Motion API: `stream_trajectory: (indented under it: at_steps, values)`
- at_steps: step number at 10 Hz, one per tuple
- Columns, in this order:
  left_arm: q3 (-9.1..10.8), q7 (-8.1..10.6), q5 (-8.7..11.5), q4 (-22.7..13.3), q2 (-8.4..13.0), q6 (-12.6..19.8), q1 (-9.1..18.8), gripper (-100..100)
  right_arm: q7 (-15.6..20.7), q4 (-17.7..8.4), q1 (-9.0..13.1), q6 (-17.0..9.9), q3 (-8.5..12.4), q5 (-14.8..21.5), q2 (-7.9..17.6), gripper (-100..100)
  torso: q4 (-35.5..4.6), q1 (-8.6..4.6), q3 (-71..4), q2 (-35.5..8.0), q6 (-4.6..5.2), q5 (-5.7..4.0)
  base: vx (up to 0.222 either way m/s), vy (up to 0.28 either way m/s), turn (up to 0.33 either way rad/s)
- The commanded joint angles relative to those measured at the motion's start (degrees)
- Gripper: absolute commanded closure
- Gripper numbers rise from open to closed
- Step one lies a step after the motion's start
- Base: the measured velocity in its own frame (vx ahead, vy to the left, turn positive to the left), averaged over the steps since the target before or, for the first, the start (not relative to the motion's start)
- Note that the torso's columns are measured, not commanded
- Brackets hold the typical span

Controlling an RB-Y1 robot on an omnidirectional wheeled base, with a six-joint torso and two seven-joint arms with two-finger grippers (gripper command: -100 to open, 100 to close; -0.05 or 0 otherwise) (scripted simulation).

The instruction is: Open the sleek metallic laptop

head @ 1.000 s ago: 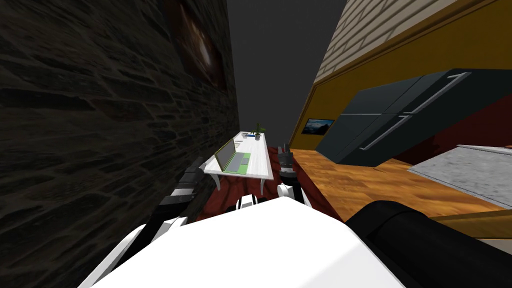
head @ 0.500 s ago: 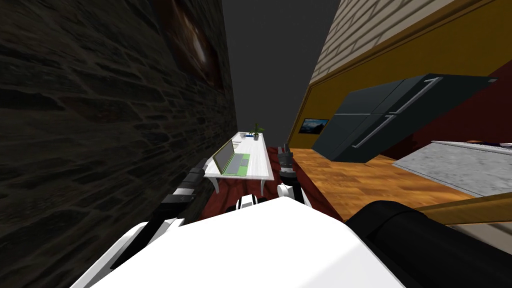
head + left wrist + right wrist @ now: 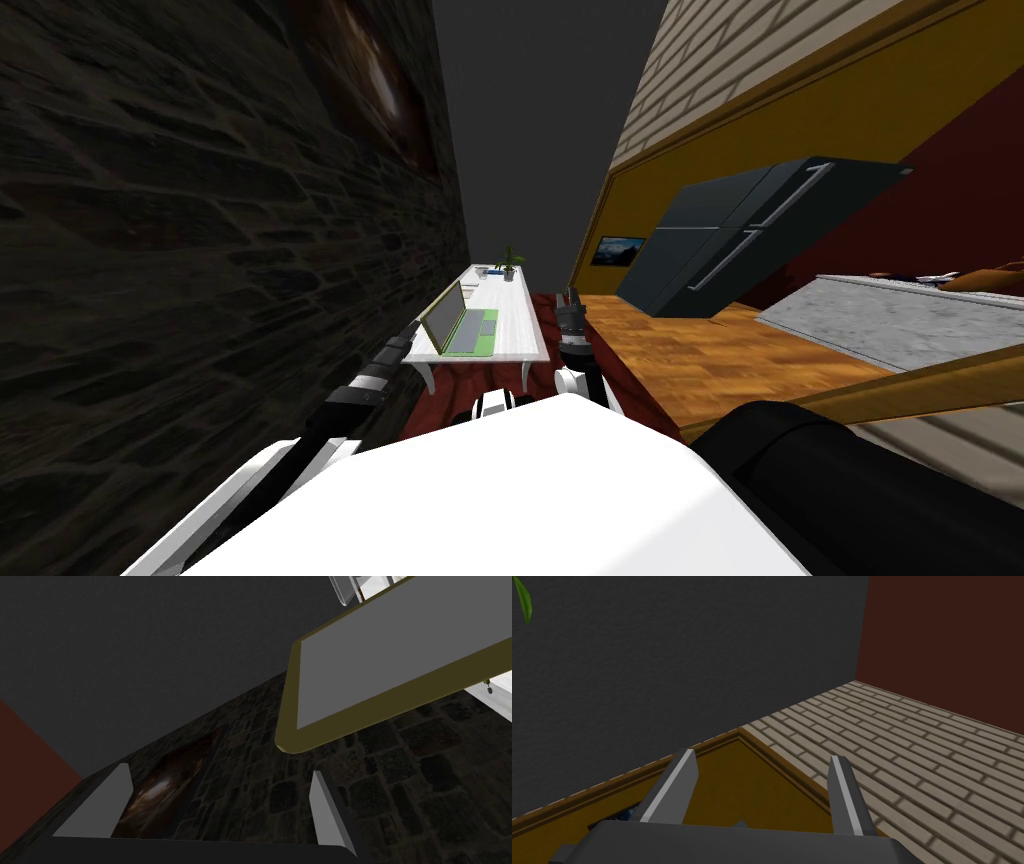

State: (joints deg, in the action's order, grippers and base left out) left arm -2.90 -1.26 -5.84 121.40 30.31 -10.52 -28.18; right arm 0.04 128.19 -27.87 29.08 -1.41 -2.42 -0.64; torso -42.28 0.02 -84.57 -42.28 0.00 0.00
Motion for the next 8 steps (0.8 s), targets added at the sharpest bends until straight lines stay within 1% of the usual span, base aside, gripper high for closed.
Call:
stream_trajectory:
  at_steps: [1, 6, 7, 8]
  values:
    - [-0.52, -0.04, -1.2, -0.6, 3.0, 1.8, 0.1, -100, 0.0, 0.0, 0.0, 0.0, 0.0, 0.0, 0.0, 0, 0.0, -0.01, 0.0, 0.0, 0.00, 0.00, 0.041, 0.060, -0.129]
    - [-1.50, -0.17, -3.4, -1.8, 8.3, 5.0, 0.6, -100, 0.0, 0.0, 0.0, 0.0, 0.0, 0.0, 0.0, 0, 0.0, -0.01, 0.0, 0.0, 0.00, 0.00, 0.039, 0.055, -0.103]
    - [-1.75, -0.20, -3.9, -2.1, 9.8, 5.8, 0.8, -100, 0.0, 0.0, 0.0, 0.0, 0.0, 0.0, 0.0, 0, 0.0, -0.05, 0.0, 0.0, 0.00, -0.01, 0.038, 0.050, -0.120]
    - [-1.53, -0.15, -3.6, -1.9, 9.0, 5.2, 0.6, -100, 0.0, 0.0, 0.0, 0.0, 0.0, 0.0, 0.0, 0, 0.0, -0.04, 0.0, 0.0, 0.01, -0.01, 0.017, 0.028, -0.029]
